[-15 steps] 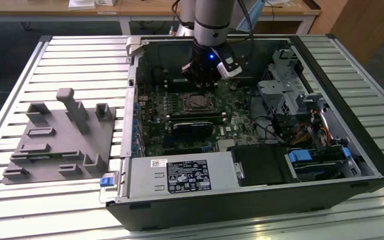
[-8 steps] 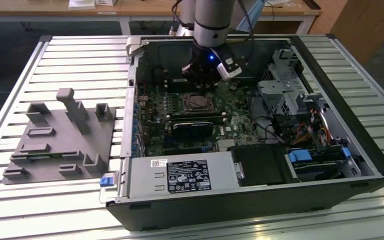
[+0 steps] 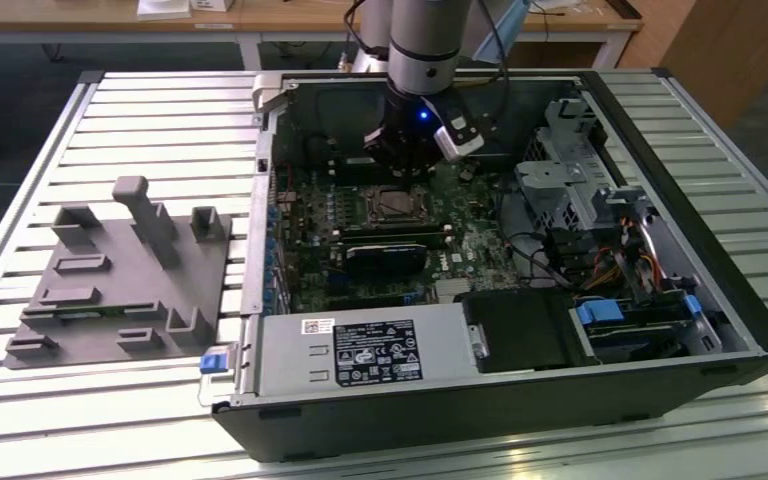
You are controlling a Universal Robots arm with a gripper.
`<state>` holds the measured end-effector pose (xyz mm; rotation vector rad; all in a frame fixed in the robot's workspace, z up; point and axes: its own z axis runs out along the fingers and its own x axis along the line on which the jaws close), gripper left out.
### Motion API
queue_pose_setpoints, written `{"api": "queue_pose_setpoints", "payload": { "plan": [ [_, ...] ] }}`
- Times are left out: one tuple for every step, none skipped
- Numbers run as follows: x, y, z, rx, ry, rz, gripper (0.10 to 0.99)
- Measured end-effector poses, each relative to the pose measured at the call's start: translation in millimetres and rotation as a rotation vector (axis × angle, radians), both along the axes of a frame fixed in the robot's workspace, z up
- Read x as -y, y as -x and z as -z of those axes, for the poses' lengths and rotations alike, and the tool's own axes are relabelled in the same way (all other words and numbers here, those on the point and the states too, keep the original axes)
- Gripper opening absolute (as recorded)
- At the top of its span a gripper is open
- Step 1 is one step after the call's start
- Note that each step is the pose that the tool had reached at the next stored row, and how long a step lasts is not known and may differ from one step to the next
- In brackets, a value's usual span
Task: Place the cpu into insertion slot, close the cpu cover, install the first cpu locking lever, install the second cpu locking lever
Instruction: 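Install the first cpu locking lever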
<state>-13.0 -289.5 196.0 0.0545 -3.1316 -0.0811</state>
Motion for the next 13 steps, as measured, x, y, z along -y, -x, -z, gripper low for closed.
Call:
{"api": "queue_pose_setpoints", "payload": {
  "plan": [
    [-0.1, 0.0, 0.0, 0.0001, -0.002, 0.0, 0.106],
    [-0.3, 0.0, 0.0, 0.0001, -0.004, 0.0, 0.106],
    [-0.4, 0.0, 0.0, 0.0001, -0.006, 0.0, 0.106],
    [-0.4, -0.1, 0.0, 0.0001, -0.008, 0.0, 0.106],
    [-0.5, -0.1, 0.1, 0.0001, -0.01, 0.0, 0.106],
    [-0.6, -0.1, -0.3, 0.0005, -0.011, 0.0, 0.106],
    [-0.7, -0.2, -1.3, 0.0008, -0.012, 0.0, 0.106],
    [-0.7, -0.2, -3.2, 0.0007, -0.012, 0.0, 0.106],
    [-0.5, -0.1, -5.9, 0.0001, -0.011, 0.0, 0.106],
    [-0.5, 0.0, -8.3, 0.0, -0.011, 0.0, 0.106],
    [-0.5, -0.1, -10.7, 0.0, -0.011, 0.0, 0.106],
    [-0.4, 0.0, -13.0, 0.0, -0.011, 0.0, 0.106],
    [-0.5, 0.0, -13.5, 0.0, -0.011, 0.0, 0.106]
  ]
}}
